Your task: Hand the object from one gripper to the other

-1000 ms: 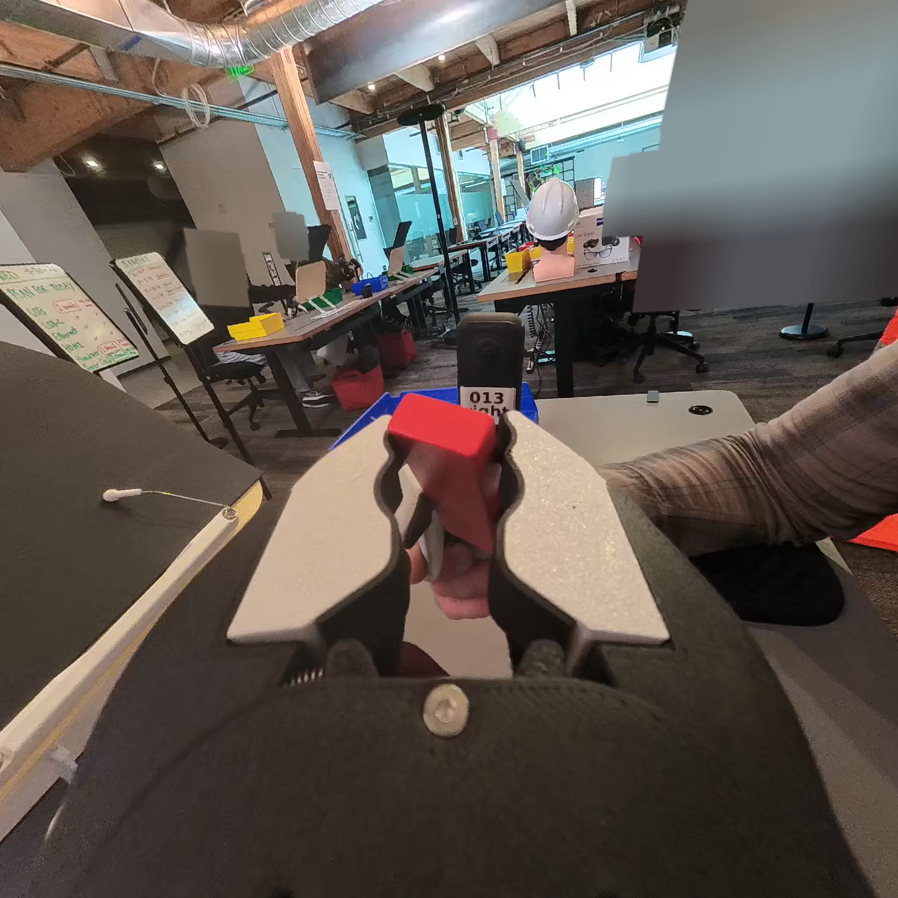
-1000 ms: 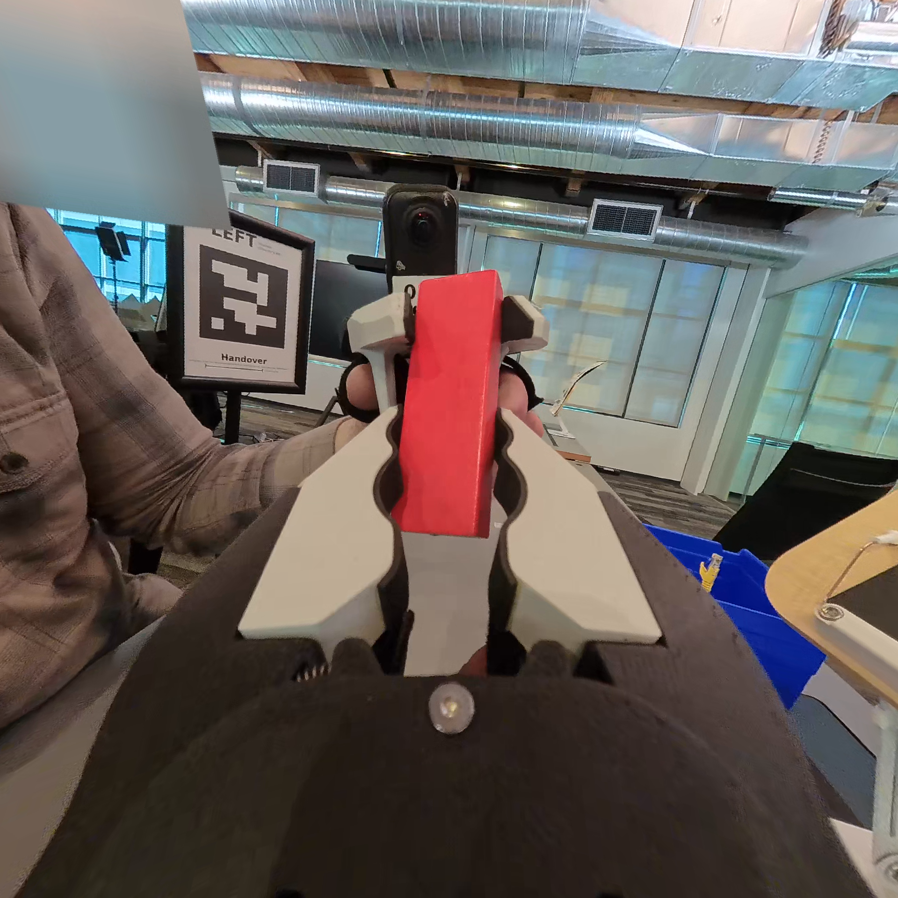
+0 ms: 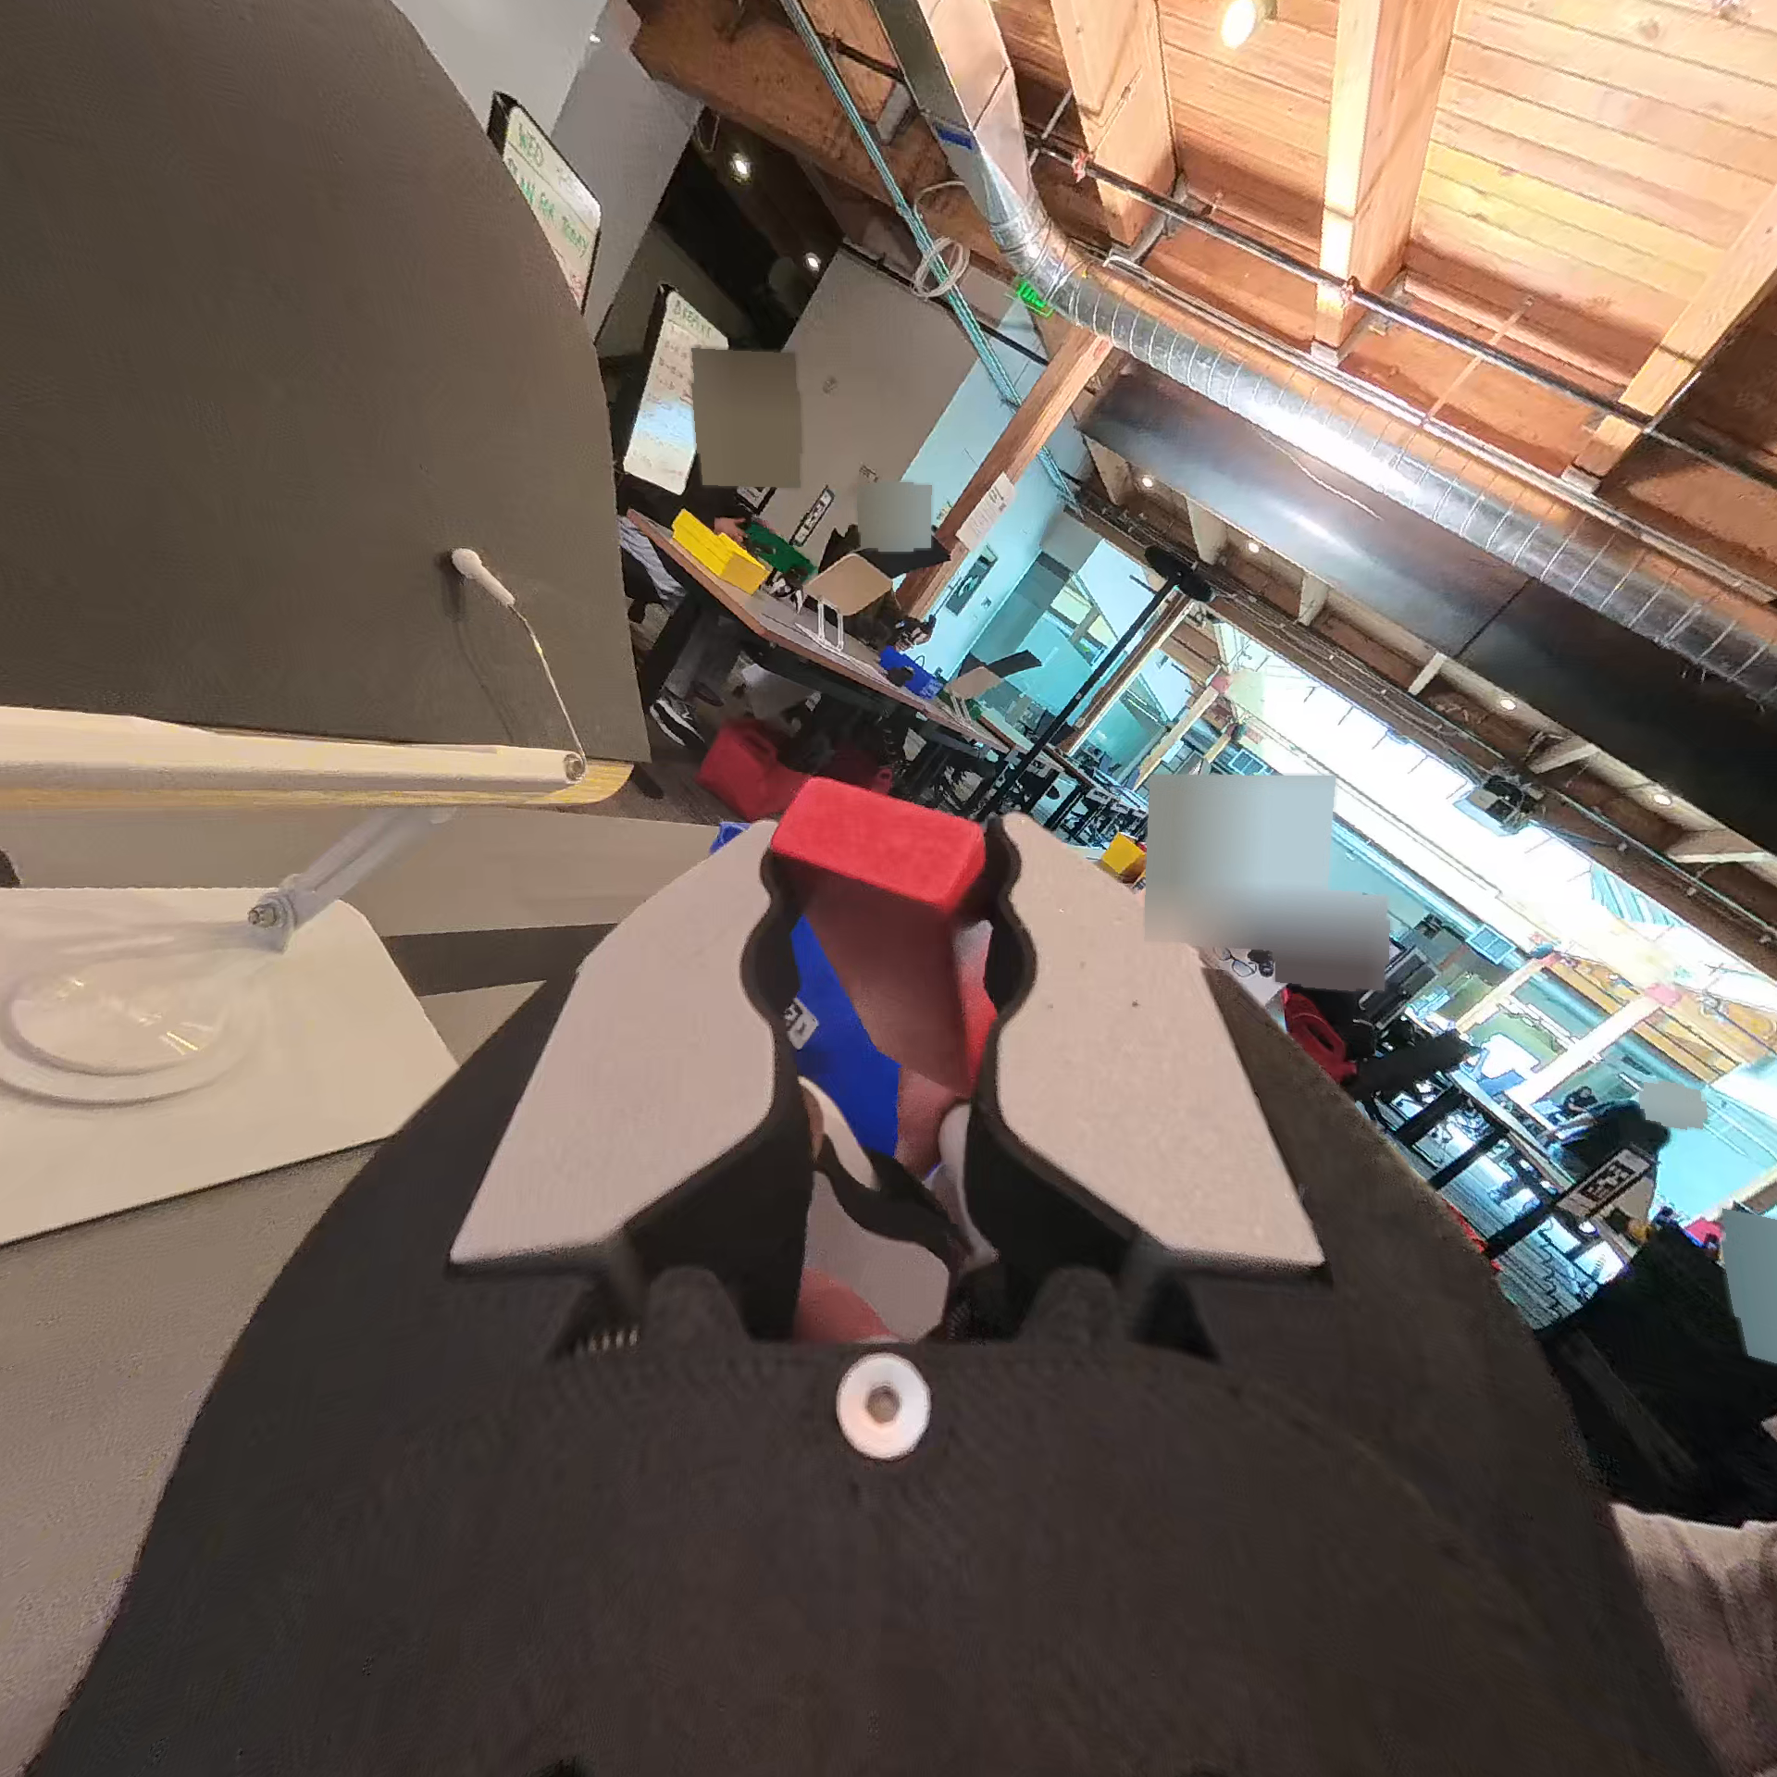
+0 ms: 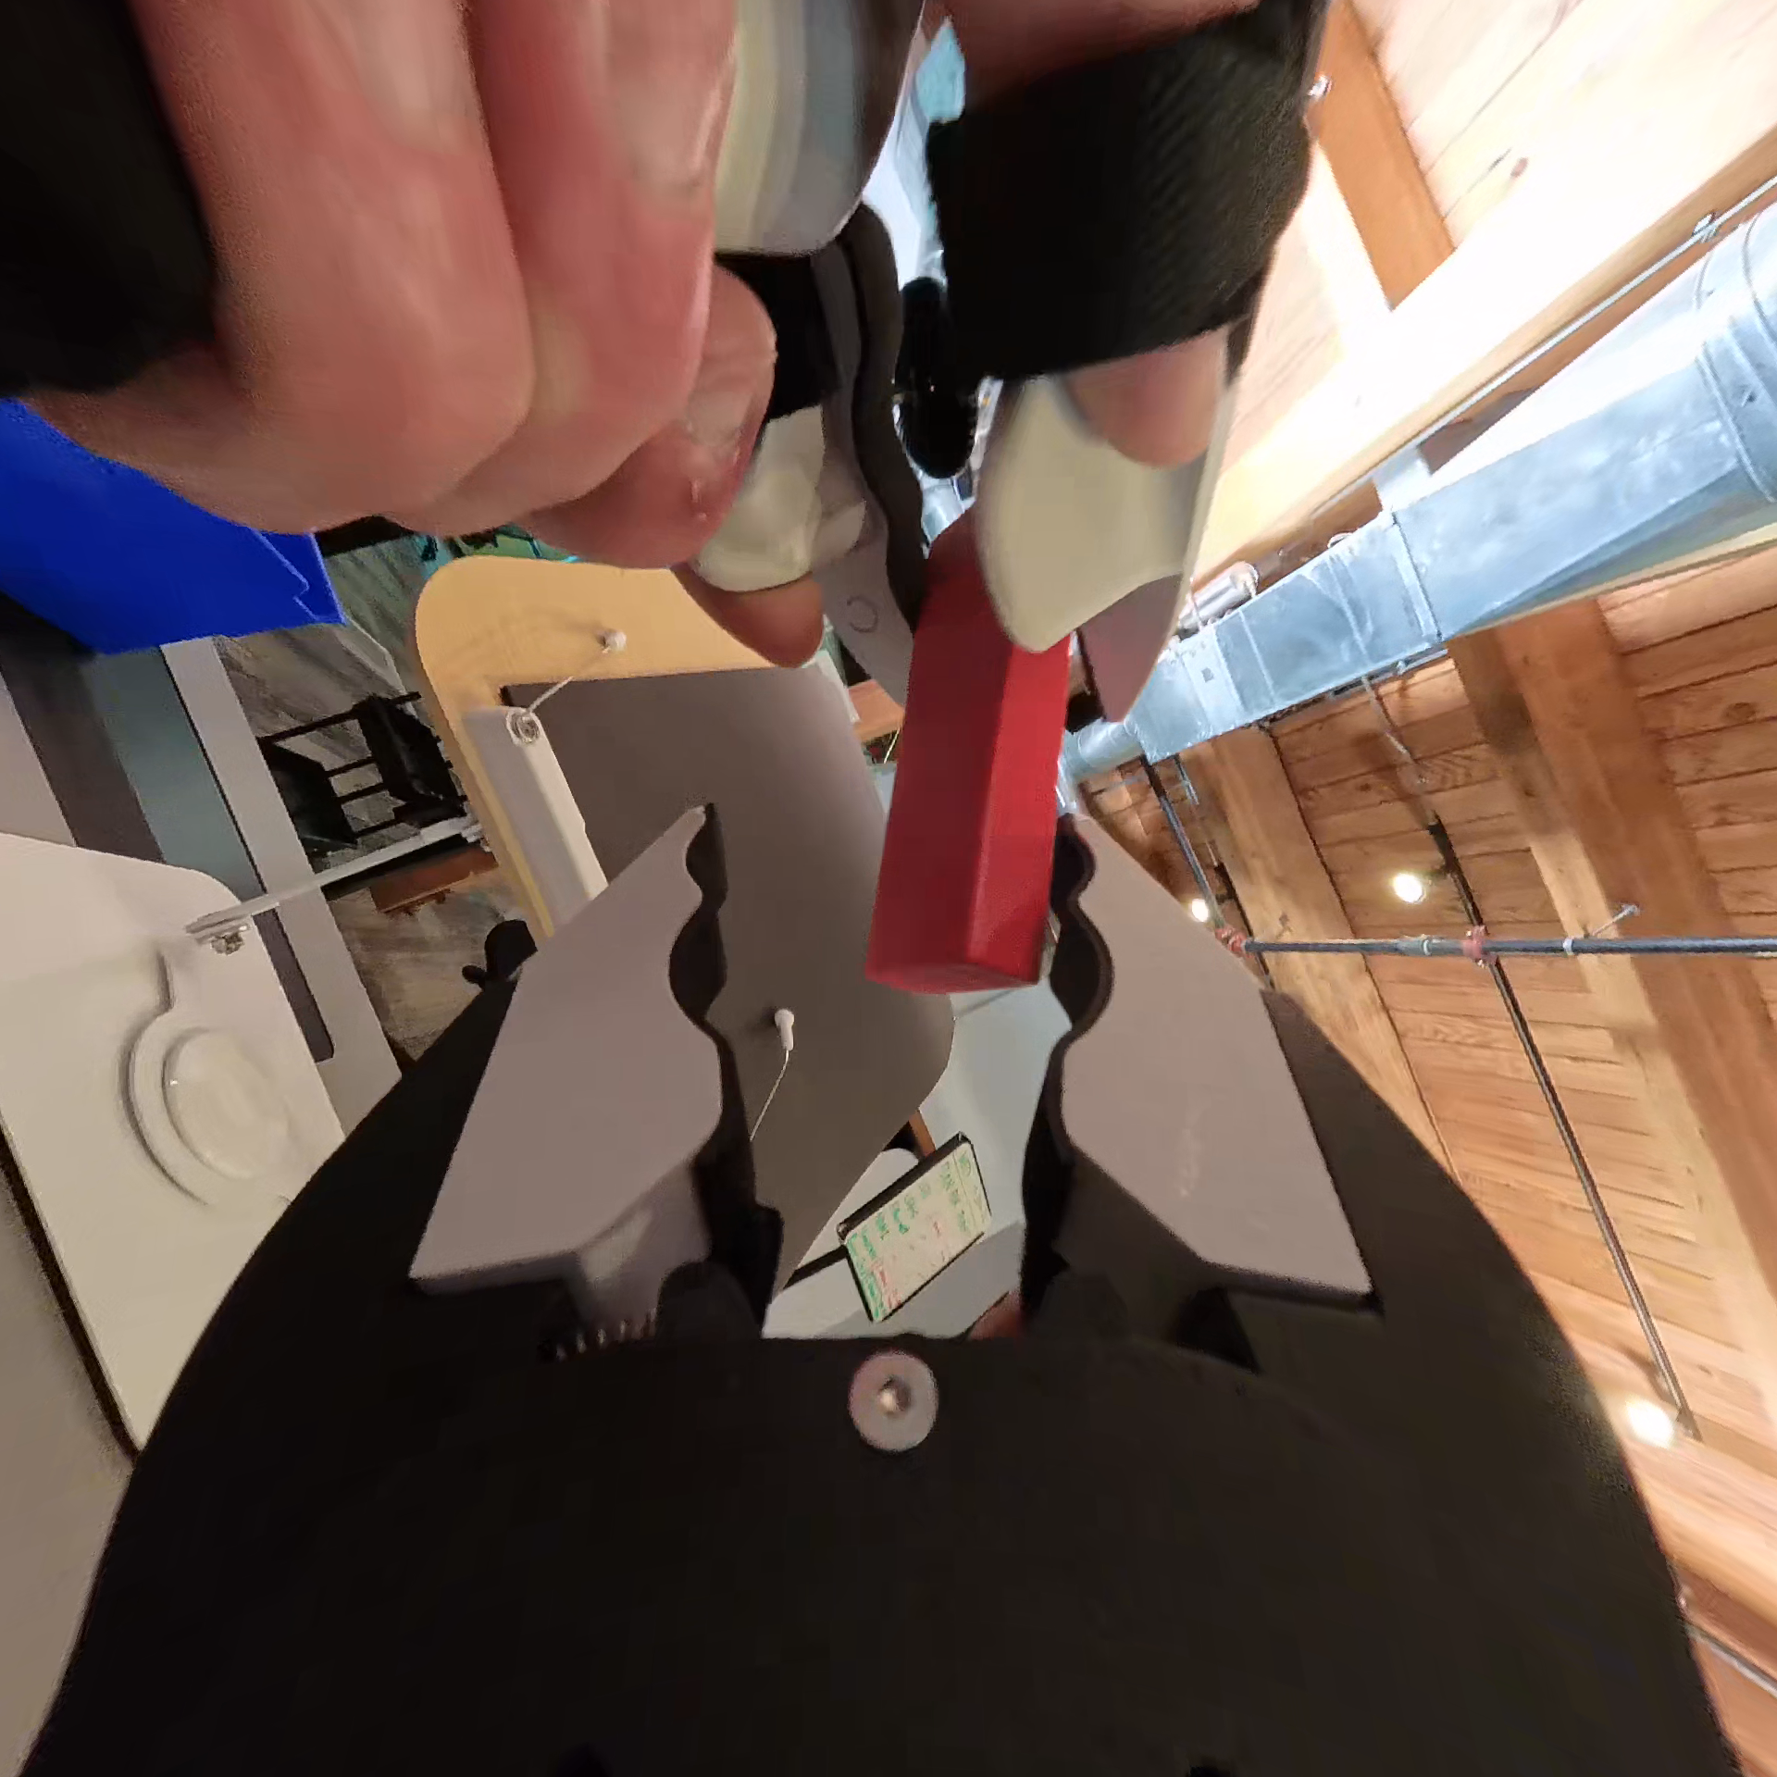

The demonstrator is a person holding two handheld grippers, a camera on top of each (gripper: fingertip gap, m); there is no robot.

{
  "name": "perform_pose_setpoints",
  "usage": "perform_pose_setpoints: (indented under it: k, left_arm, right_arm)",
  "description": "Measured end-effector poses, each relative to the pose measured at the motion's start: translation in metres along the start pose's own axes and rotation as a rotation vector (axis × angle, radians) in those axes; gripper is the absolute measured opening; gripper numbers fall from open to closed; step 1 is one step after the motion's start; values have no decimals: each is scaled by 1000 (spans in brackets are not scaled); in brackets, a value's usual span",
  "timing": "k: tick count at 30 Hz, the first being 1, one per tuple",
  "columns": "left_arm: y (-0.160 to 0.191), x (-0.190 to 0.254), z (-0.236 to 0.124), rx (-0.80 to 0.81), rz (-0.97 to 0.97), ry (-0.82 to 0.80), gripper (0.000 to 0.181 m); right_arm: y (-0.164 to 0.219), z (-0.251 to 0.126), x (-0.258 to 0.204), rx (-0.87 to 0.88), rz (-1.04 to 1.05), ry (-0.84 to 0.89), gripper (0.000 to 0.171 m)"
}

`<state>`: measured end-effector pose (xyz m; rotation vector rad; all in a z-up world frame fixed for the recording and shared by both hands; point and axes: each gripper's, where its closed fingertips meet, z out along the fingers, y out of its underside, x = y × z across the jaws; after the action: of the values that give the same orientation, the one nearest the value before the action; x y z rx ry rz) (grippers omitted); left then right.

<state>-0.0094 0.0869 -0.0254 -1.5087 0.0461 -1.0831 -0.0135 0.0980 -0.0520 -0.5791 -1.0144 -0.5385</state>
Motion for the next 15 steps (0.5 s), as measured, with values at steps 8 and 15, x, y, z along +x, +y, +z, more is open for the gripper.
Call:
perform_pose_setpoints:
  k: [8, 15]
  left_arm:
    - [6, -1, 3, 1, -28, -11, 36]
    - [7, -1, 4, -1, -21, -16, 36]
  right_arm:
    - [2, -3, 9, 29, 11, 33, 26]
    - [3, -4, 7, 35, 42, 4, 24]
